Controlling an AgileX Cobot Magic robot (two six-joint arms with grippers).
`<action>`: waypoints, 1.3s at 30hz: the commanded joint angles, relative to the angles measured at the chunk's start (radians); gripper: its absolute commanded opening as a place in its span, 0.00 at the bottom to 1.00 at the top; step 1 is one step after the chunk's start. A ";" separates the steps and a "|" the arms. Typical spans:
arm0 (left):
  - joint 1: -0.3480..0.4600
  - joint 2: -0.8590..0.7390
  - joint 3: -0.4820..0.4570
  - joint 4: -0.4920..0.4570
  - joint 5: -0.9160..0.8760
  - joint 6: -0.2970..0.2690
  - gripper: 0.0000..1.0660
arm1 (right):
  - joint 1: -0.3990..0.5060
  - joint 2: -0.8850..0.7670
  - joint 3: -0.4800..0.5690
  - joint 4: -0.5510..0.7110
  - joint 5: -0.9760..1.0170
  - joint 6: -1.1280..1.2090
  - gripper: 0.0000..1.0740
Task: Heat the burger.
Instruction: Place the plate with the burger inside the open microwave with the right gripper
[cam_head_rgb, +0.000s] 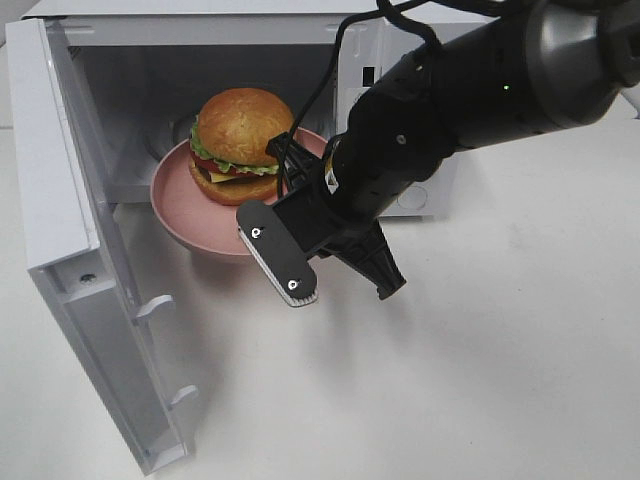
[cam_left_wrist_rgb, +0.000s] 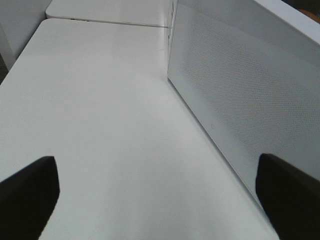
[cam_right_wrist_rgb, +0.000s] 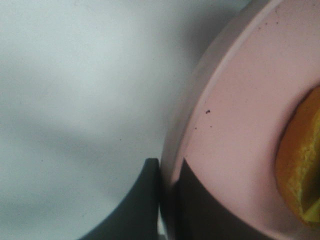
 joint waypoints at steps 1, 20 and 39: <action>-0.001 -0.016 0.001 0.001 0.002 0.000 0.94 | 0.004 0.016 -0.074 -0.004 -0.030 0.042 0.00; -0.001 -0.016 0.001 0.001 0.002 0.000 0.94 | 0.004 0.163 -0.320 -0.012 0.069 0.139 0.00; -0.001 -0.016 0.001 0.001 0.002 0.000 0.94 | 0.002 0.357 -0.637 -0.083 0.219 0.292 0.00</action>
